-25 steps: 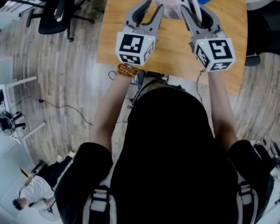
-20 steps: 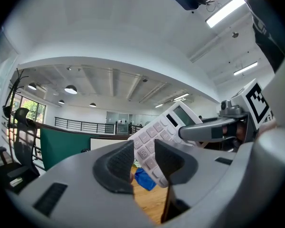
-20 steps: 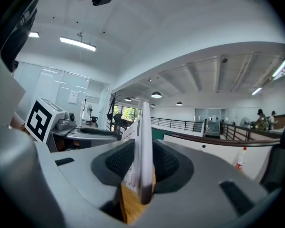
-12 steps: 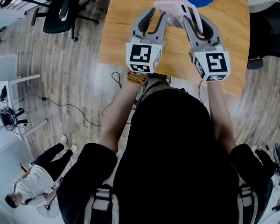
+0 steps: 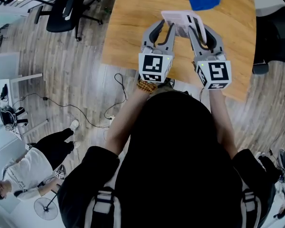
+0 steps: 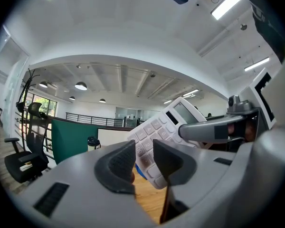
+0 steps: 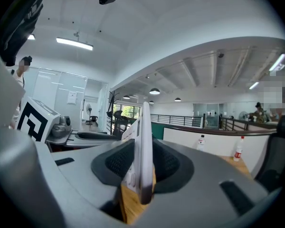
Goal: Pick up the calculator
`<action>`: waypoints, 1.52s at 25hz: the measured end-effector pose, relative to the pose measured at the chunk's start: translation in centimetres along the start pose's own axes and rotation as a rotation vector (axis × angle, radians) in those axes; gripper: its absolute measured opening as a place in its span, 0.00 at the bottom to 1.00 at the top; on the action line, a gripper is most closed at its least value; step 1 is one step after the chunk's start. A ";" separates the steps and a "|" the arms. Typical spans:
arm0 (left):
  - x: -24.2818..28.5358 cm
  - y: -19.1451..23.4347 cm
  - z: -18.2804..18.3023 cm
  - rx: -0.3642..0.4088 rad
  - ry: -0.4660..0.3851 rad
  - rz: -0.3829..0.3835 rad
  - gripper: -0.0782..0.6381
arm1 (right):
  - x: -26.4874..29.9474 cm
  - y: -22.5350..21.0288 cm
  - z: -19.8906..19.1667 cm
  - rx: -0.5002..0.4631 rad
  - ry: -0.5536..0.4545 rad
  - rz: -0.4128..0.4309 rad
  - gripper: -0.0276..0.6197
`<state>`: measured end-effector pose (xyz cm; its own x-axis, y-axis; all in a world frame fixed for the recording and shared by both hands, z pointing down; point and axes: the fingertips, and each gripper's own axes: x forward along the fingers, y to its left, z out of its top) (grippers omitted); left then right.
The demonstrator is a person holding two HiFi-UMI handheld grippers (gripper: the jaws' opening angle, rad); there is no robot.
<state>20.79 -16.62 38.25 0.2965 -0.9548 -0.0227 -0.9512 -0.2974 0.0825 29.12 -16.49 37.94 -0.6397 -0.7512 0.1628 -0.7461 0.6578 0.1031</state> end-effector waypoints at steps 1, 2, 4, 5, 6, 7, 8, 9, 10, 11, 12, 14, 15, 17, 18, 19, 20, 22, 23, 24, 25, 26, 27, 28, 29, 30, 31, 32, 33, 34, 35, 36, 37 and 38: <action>0.1 -0.1 -0.2 -0.002 0.005 -0.001 0.29 | -0.1 -0.1 -0.2 0.004 0.006 -0.001 0.23; 0.1 -0.1 -0.5 -0.003 0.011 -0.003 0.29 | -0.1 -0.1 -0.5 0.006 0.011 -0.002 0.23; 0.1 0.1 -0.8 0.000 0.021 -0.004 0.29 | -0.3 -0.2 -1.0 0.008 0.020 -0.003 0.23; 0.1 0.5 -1.0 0.002 0.026 -0.001 0.29 | -0.3 -0.2 -1.1 0.011 0.024 -0.007 0.23; 0.0 0.9 -1.0 0.003 0.031 0.002 0.29 | -0.3 -0.2 -1.2 0.012 0.027 -0.011 0.23; -0.2 1.3 -1.1 0.007 0.035 0.007 0.29 | -0.2 -0.2 -1.3 0.013 0.029 -0.015 0.23; -0.3 1.7 -1.2 0.010 0.040 0.011 0.29 | -0.2 -0.3 -1.4 0.014 0.030 -0.019 0.23; -0.4 2.0 -1.2 0.013 0.045 0.014 0.29 | -0.3 -0.3 -1.5 0.015 0.031 -0.022 0.23; -0.6 2.2 -1.4 0.014 0.051 0.017 0.29 | -0.3 -0.4 -1.6 0.016 0.031 -0.026 0.23; -0.7 2.3 -1.5 0.013 0.055 0.019 0.29 | -0.4 -0.4 -1.7 0.016 0.031 -0.029 0.23; -0.8 2.5 -1.6 0.012 0.056 0.021 0.29 | -0.4 -0.5 -1.7 0.018 0.031 -0.032 0.23; -0.9 2.6 -1.5 0.010 0.054 0.025 0.29 | -0.4 -0.5 -1.8 0.021 0.031 -0.034 0.23; -0.9 2.7 -1.5 0.011 0.053 0.028 0.29 | -0.3 -0.6 -1.8 0.022 0.033 -0.033 0.23; -0.8 2.6 -1.6 0.011 0.054 0.031 0.29 | -0.2 -0.6 -2.0 0.018 0.040 -0.027 0.23; -0.7 2.6 -1.7 0.011 0.056 0.033 0.29 | -0.2 -0.6 -2.1 0.013 0.043 -0.025 0.23; -0.7 2.6 -1.7 0.011 0.057 0.035 0.29 | -0.2 -0.6 -2.2 0.007 0.044 -0.024 0.23; -0.8 2.6 -1.7 0.010 0.057 0.038 0.29 | -0.2 -0.6 -2.2 0.003 0.043 -0.023 0.23; -0.8 2.7 -1.6 0.008 0.055 0.042 0.29 | -0.2 -0.6 -2.0 0.000 0.038 -0.021 0.23; -0.9 2.8 -1.5 0.008 0.054 0.045 0.29 | -0.2 -0.6 -1.9 -0.001 0.035 -0.020 0.23; -0.9 2.9 -1.5 0.008 0.054 0.048 0.29 | -0.2 -0.6 -1.8 -0.002 0.033 -0.020 0.23; -1.0 3.1 -1.5 0.010 0.054 0.052 0.29 | -0.1 -0.7 -1.8 -0.002 0.031 -0.018 0.23; -1.1 3.3 -1.6 0.011 0.055 0.056 0.29 | -0.1 -0.7 -1.8 -0.001 0.028 -0.018 0.23; -1.2 3.5 -1.6 0.013 0.056 0.062 0.29 | 0.0 -0.7 -1.8 -0.001 0.026 -0.017 0.23; -1.3 3.8 -1.7 0.014 0.058 0.068 0.29 | 0.1 -0.7 -1.8 0.000 0.025 -0.015 0.23; -1.4 4.1 -1.8 0.013 0.060 0.075 0.29 | 0.2 -0.7 -1.8 0.000 0.025 -0.013 0.23; -1.5 4.4 -1.8 0.010 0.061 0.081 0.29 | 0.3 -0.7 -1.8 -0.001 0.024 -0.011 0.23; -1.7 4.7 -1.9 0.008 0.062 0.087 0.29 | 0.3 -0.7 -1.9 -0.002 0.023 -0.009 0.23; -2.0 4.9 -1.9 0.006 0.064 0.093 0.29 | 0.3 -0.6 -1.8 -0.003 0.023 -0.008 0.23; -2.2 5.2 -2.0 0.004 0.066 0.099 0.29 | 0.3 -0.5 -1.8 -0.004 0.024 -0.006 0.23; -2.4 5.4 -2.1 0.001 0.069 0.105 0.29 | 0.3 -0.5 -1.8 -0.005 0.025 -0.004 0.23; -2.5 5.7 -2.2 -0.004 0.071 0.111 0.29 | 0.4 -0.4 -1.8 -0.005 0.027 -0.003 0.23; -2.6 5.9 -2.3 -0.010 0.074 0.117 0.29 | 0.4 -0.3 -1.8 -0.004 0.029 0.000 0.23; -2.7 6.2 -2.4 -0.014 0.077 0.124 0.29 | 0.5 -0.3 -1.8 -0.002 0.031 0.002 0.23; -2.8 6.4 -2.5 -0.017 0.081 0.131 0.29 | 0.6 -0.3 -1.9 -0.001 0.033 0.004 0.23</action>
<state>14.04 -15.82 41.33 0.1765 -0.9819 0.0692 -0.9808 -0.1696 0.0961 29.30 -17.05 39.84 -0.6359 -0.7466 0.1953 -0.7438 0.6605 0.1031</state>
